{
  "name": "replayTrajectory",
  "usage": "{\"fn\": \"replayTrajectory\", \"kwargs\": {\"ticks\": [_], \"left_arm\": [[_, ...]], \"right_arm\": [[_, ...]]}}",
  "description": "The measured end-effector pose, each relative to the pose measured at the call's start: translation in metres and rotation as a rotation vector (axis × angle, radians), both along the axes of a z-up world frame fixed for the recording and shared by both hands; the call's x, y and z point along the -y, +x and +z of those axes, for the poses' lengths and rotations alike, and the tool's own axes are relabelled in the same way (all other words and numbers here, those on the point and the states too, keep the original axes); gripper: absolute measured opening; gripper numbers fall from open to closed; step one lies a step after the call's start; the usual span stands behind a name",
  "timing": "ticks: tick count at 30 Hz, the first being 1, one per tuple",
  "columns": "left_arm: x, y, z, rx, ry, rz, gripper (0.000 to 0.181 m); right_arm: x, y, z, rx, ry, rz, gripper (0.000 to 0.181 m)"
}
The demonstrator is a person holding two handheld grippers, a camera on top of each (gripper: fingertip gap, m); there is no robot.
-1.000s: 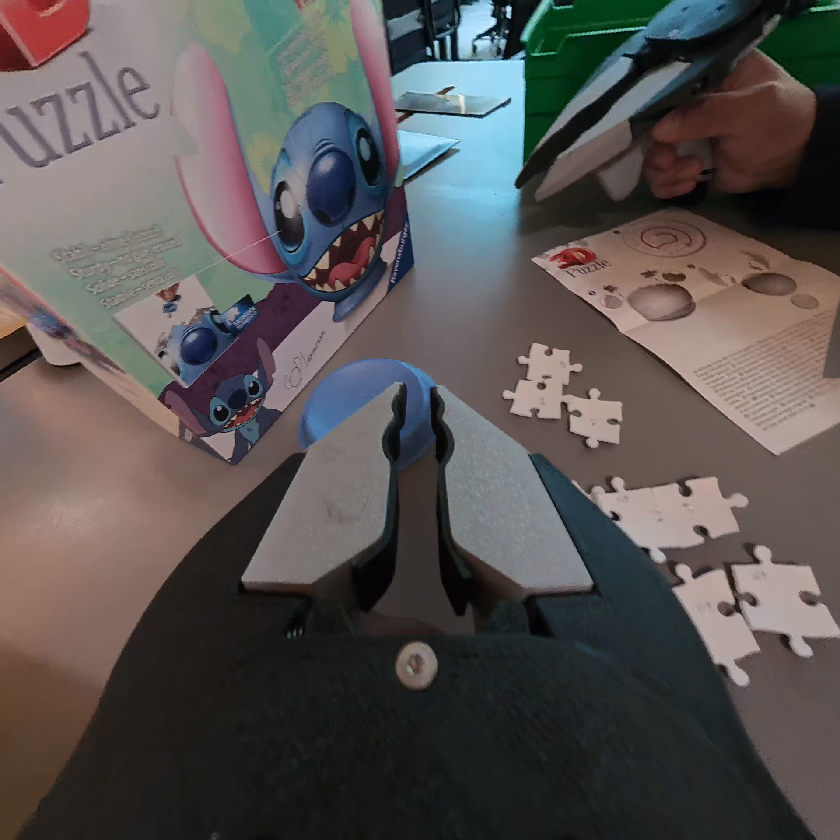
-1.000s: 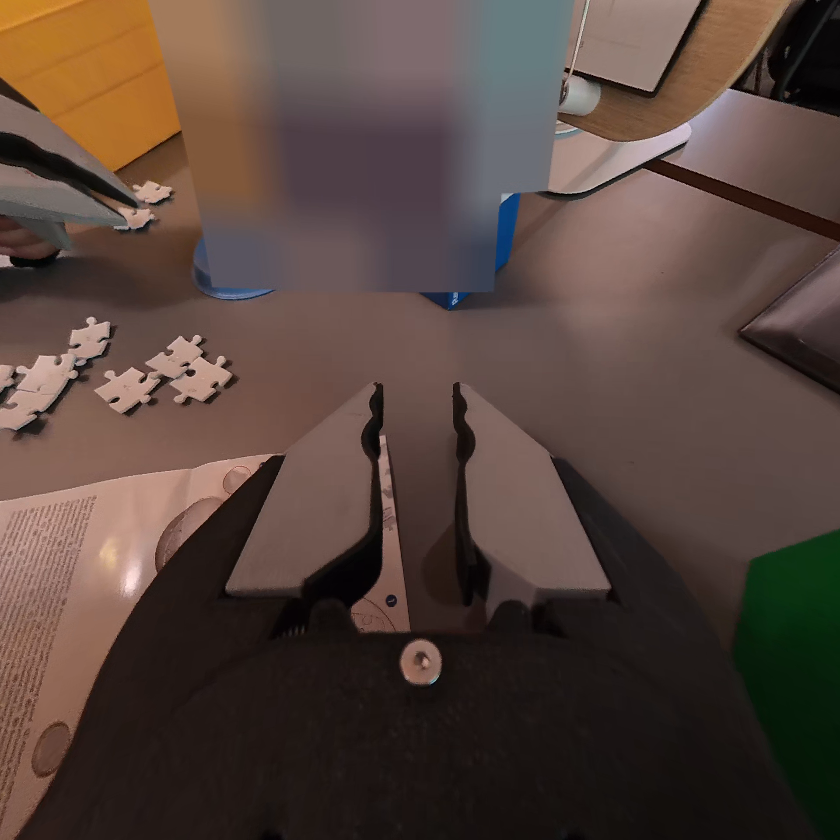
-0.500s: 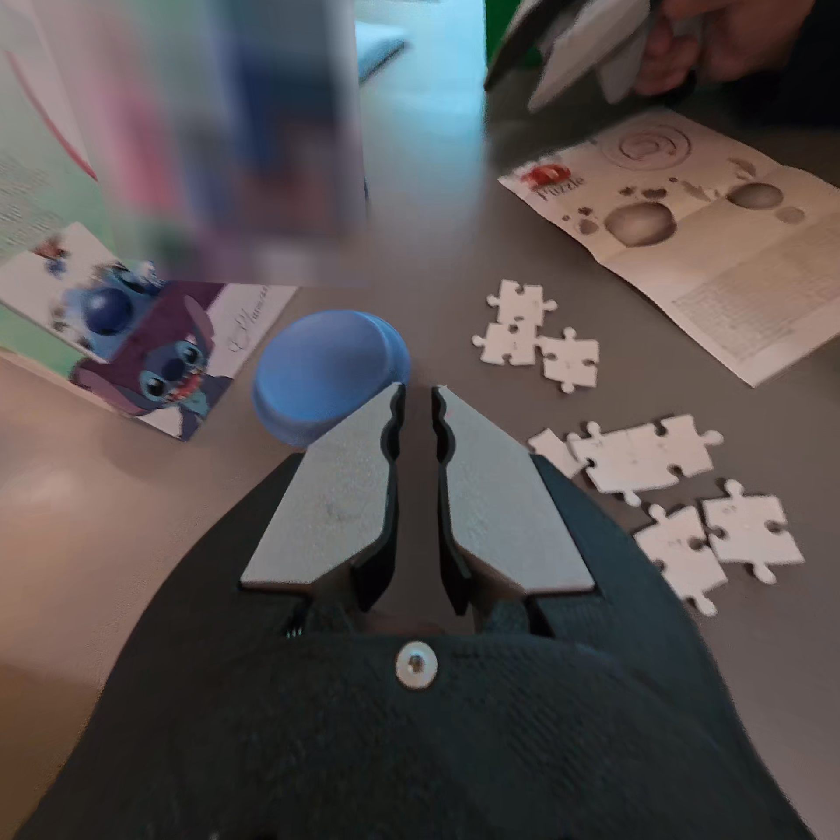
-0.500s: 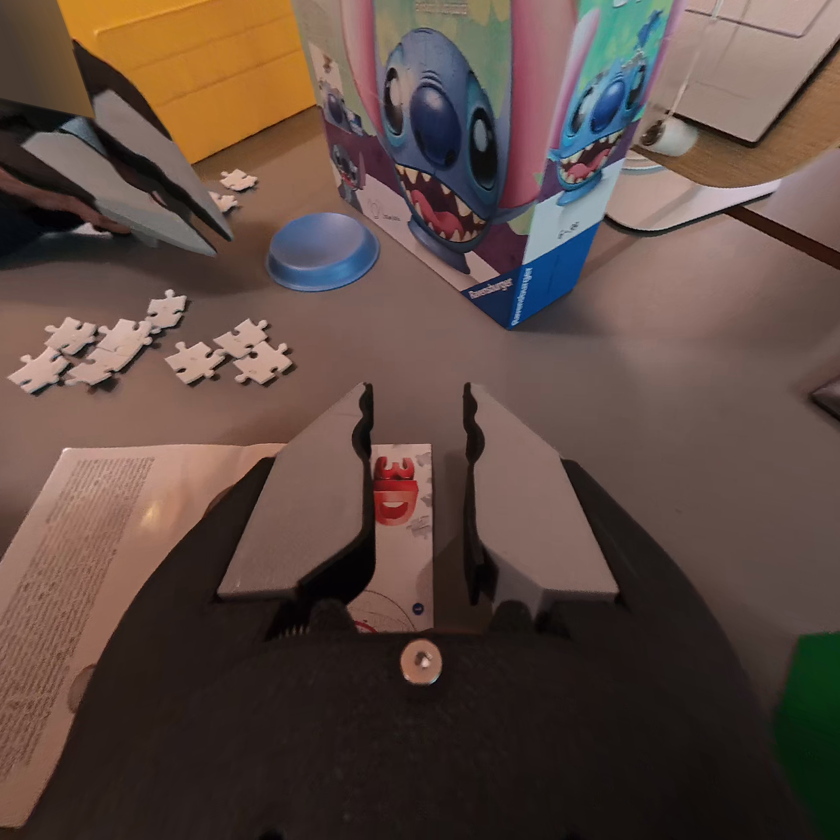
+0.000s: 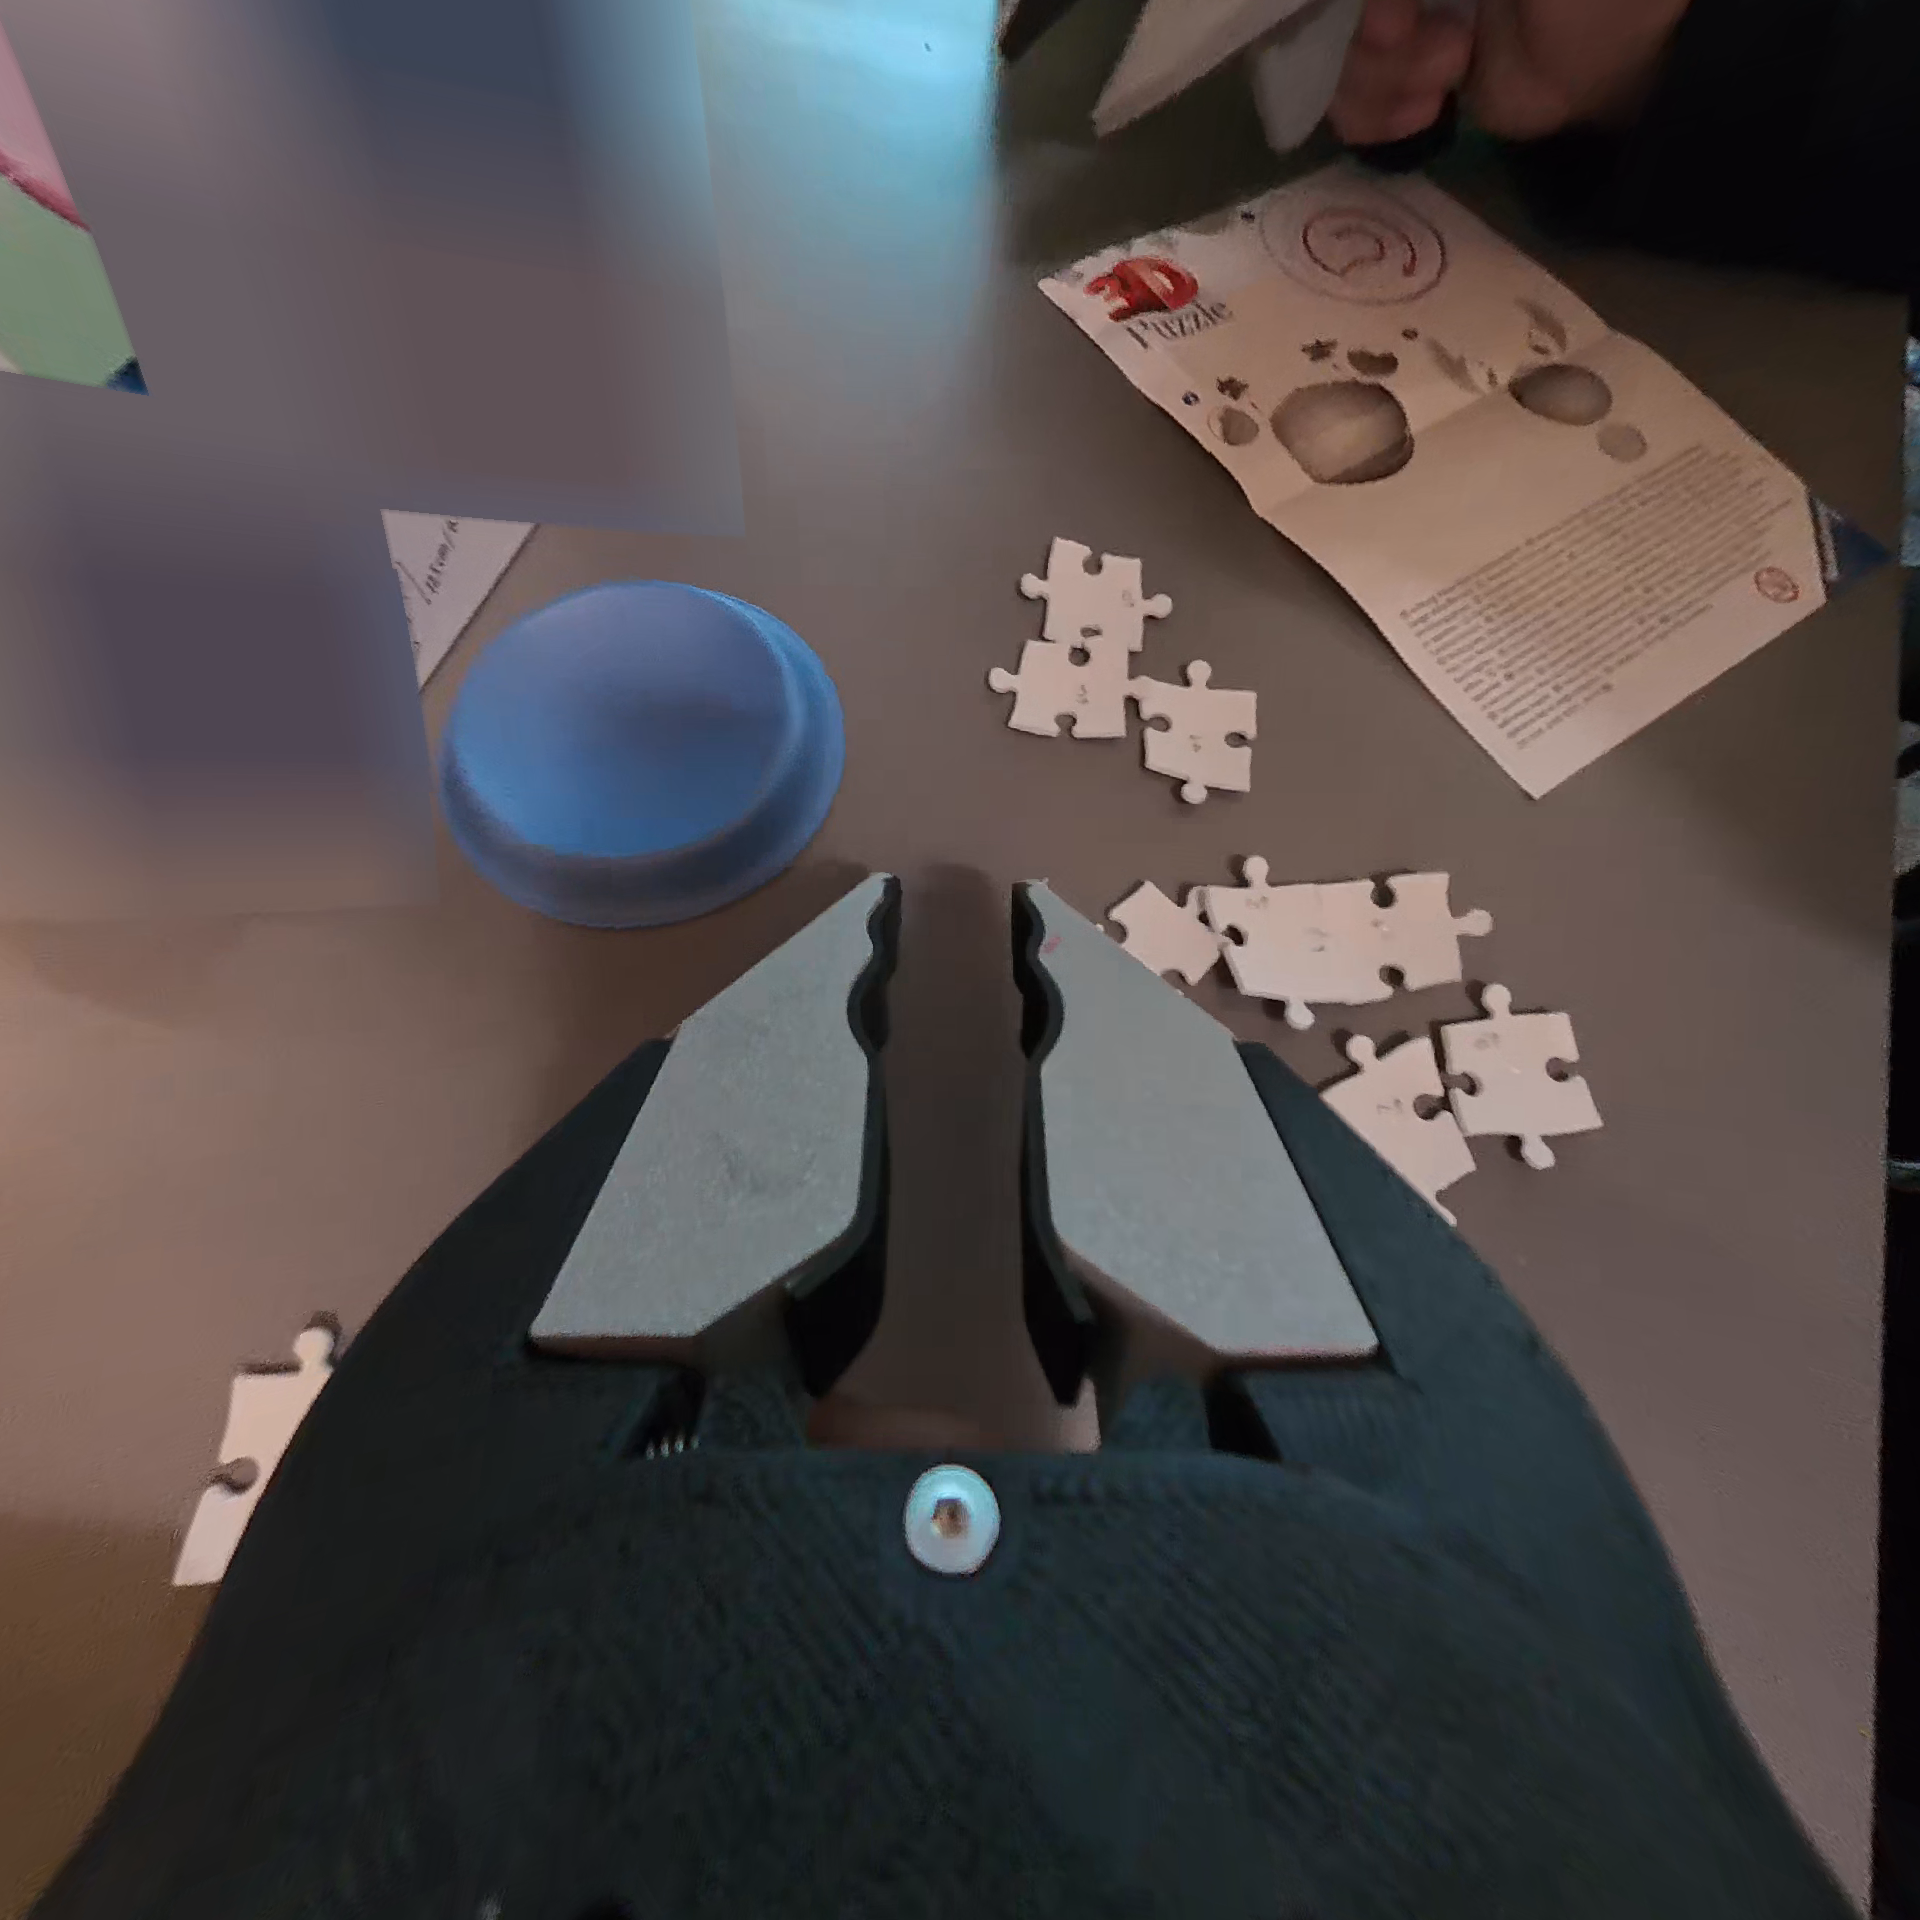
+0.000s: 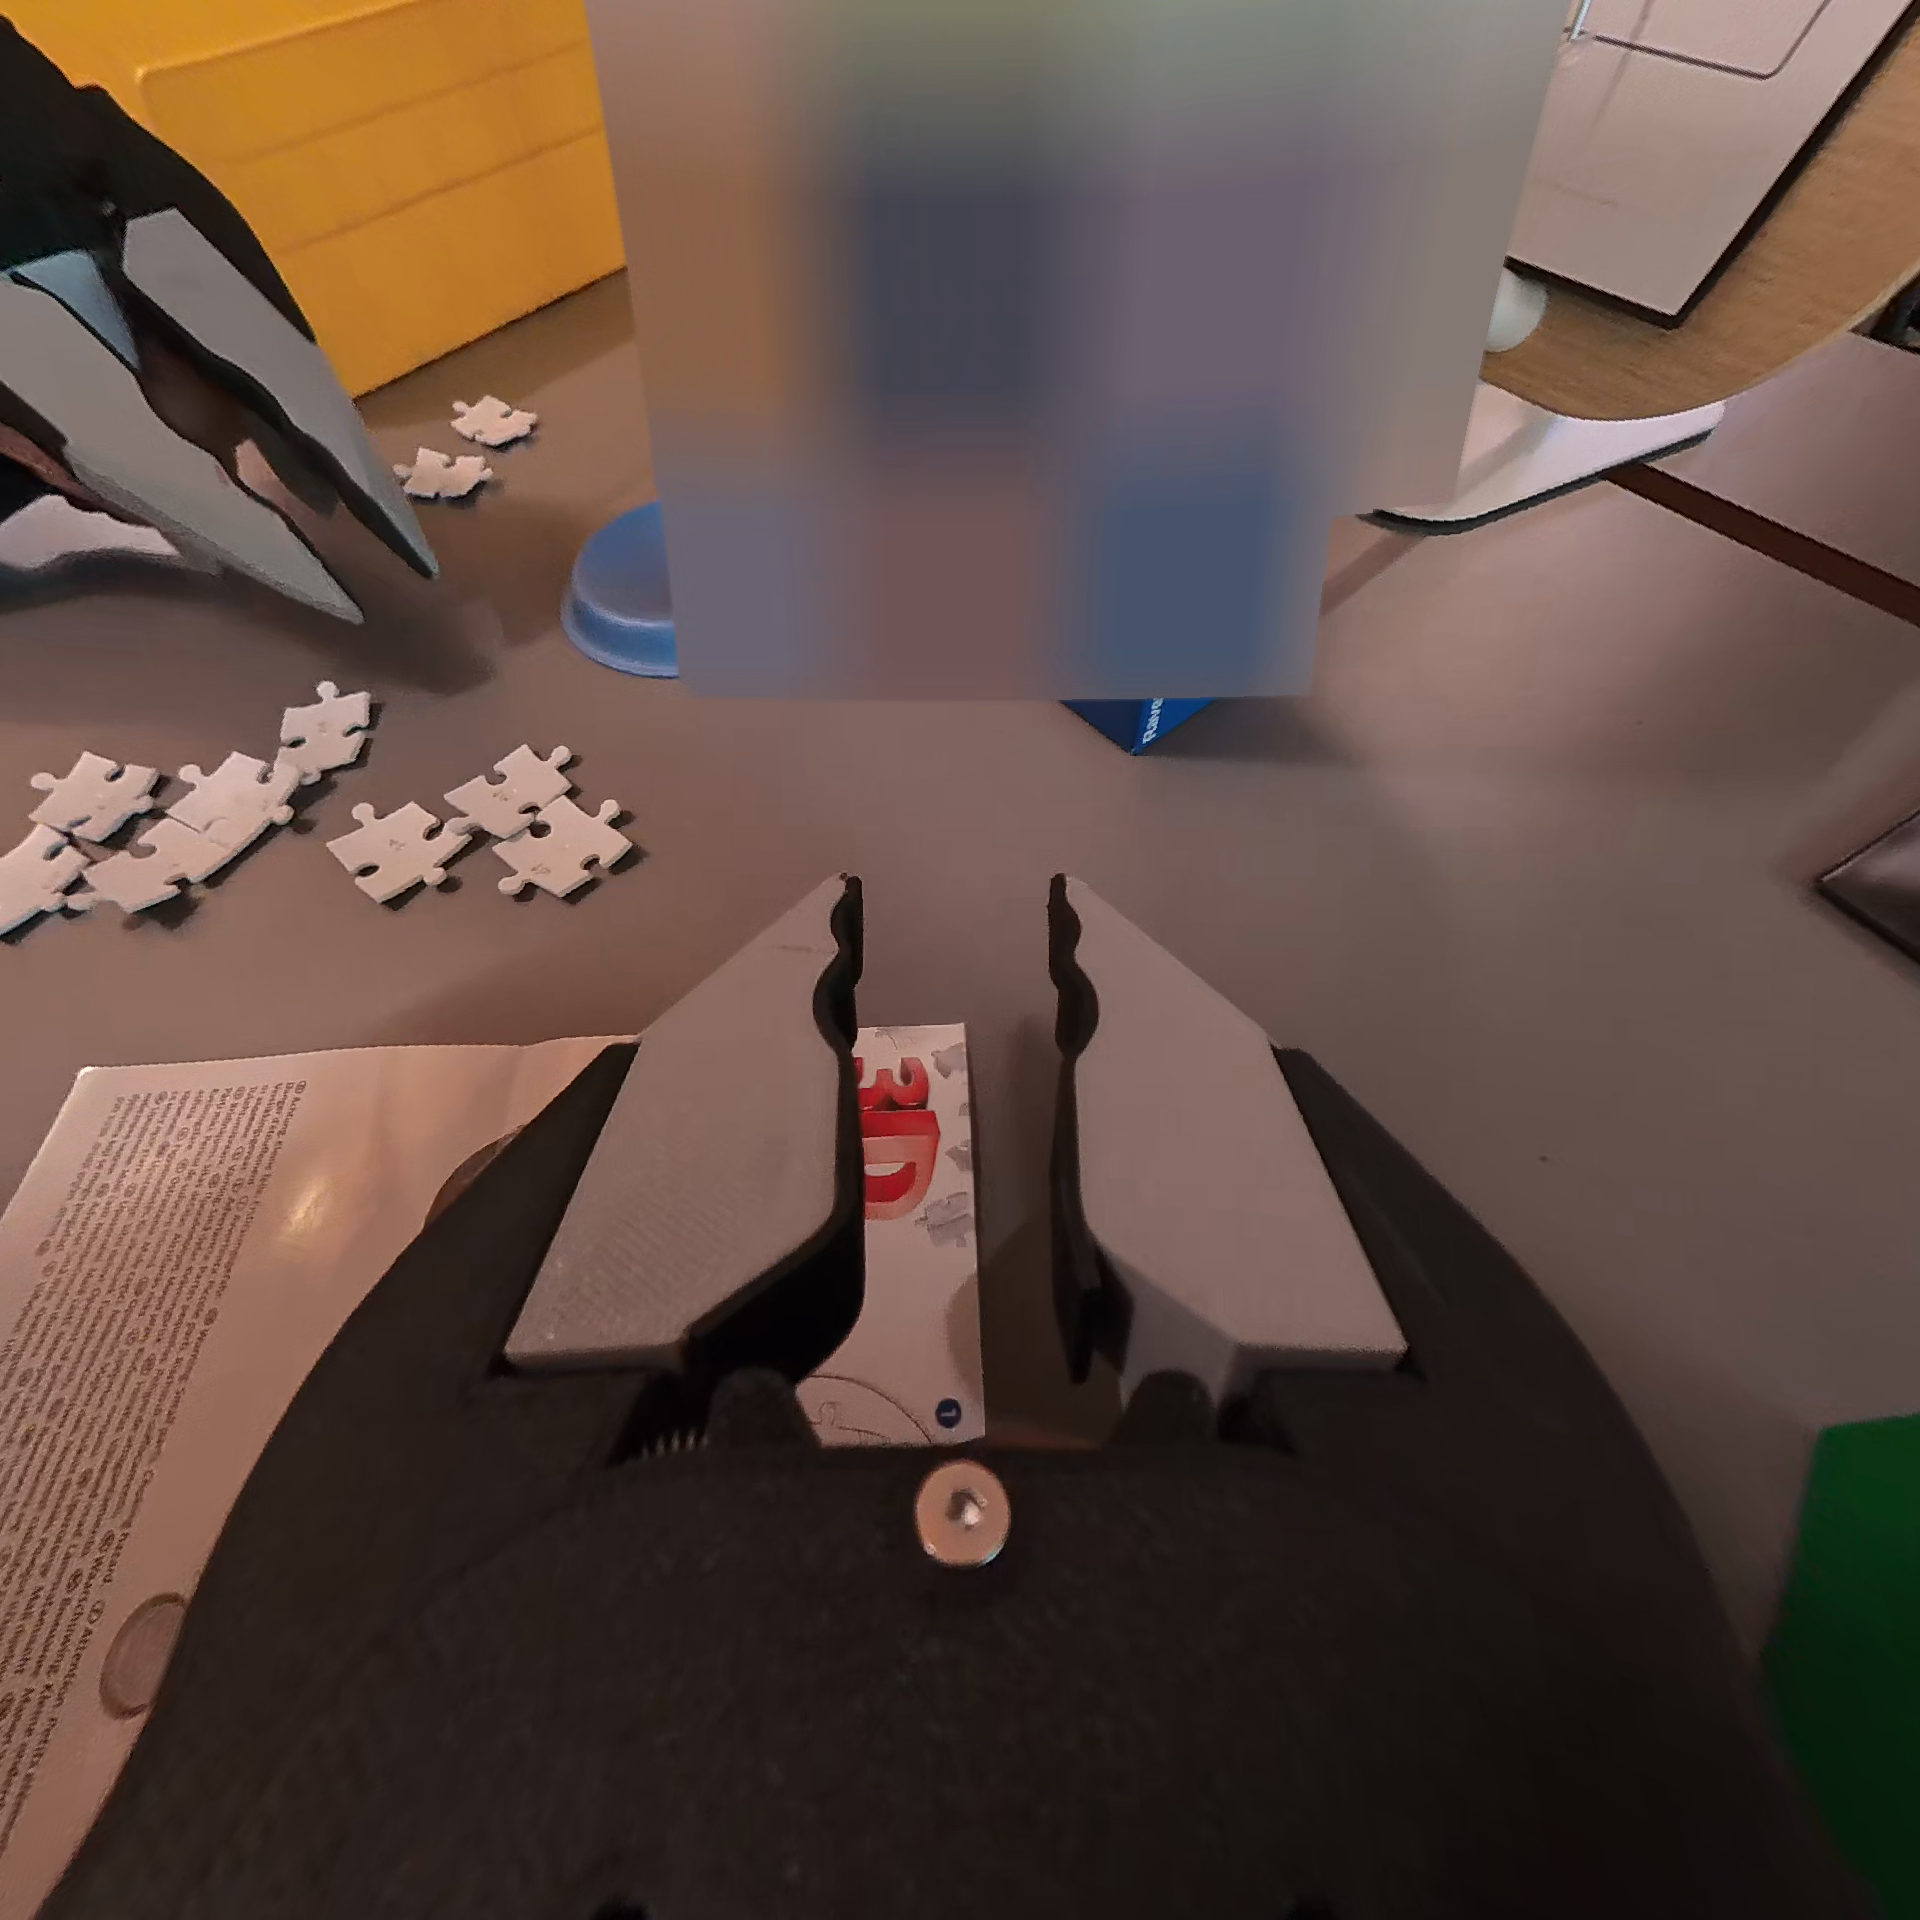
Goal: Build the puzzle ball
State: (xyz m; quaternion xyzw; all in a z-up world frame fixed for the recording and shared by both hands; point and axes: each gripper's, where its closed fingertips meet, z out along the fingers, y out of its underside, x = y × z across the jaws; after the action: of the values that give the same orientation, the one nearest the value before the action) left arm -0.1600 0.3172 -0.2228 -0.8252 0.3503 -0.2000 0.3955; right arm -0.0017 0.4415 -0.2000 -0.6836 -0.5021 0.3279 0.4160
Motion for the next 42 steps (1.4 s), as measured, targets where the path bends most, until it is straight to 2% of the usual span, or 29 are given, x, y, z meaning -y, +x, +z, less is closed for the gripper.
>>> {"fn": "replayTrajectory", "kwargs": {"ticks": [9,18,26,29,33,37,39,42], "left_arm": [[0.0,0.005,0.013,0.037,0.062,-0.021,0.017],[-0.016,-0.005,0.014,0.041,0.098,0.09,0.013],[-0.017,-0.006,0.008,0.038,0.071,0.111,0.013],[-0.018,-0.005,0.007,0.045,0.069,0.111,0.013],[-0.02,-0.006,-0.002,0.001,0.064,0.123,0.013],[-0.02,-0.006,-0.004,-0.037,0.08,0.12,0.013],[-0.019,-0.007,-0.003,-0.039,0.087,0.117,0.013],[-0.02,-0.008,-0.003,-0.038,0.087,0.121,0.013]], "right_arm": [[-0.007,0.004,-0.001,0.004,0.004,-0.025,0.032],[-0.007,0.005,-0.003,0.015,0.006,-0.027,0.031],[-0.004,0.003,-0.004,0.017,-0.002,-0.014,0.032],[0.005,-0.002,0.001,0.009,0.0,0.043,0.034],[0.048,-0.026,0.012,-0.001,-0.077,0.262,0.034],[0.082,-0.057,-0.013,0.19,-0.097,0.379,0.037],[0.085,-0.07,-0.028,0.29,-0.077,0.385,0.037],[0.083,-0.087,-0.033,0.318,-0.119,0.376,0.037]]}}
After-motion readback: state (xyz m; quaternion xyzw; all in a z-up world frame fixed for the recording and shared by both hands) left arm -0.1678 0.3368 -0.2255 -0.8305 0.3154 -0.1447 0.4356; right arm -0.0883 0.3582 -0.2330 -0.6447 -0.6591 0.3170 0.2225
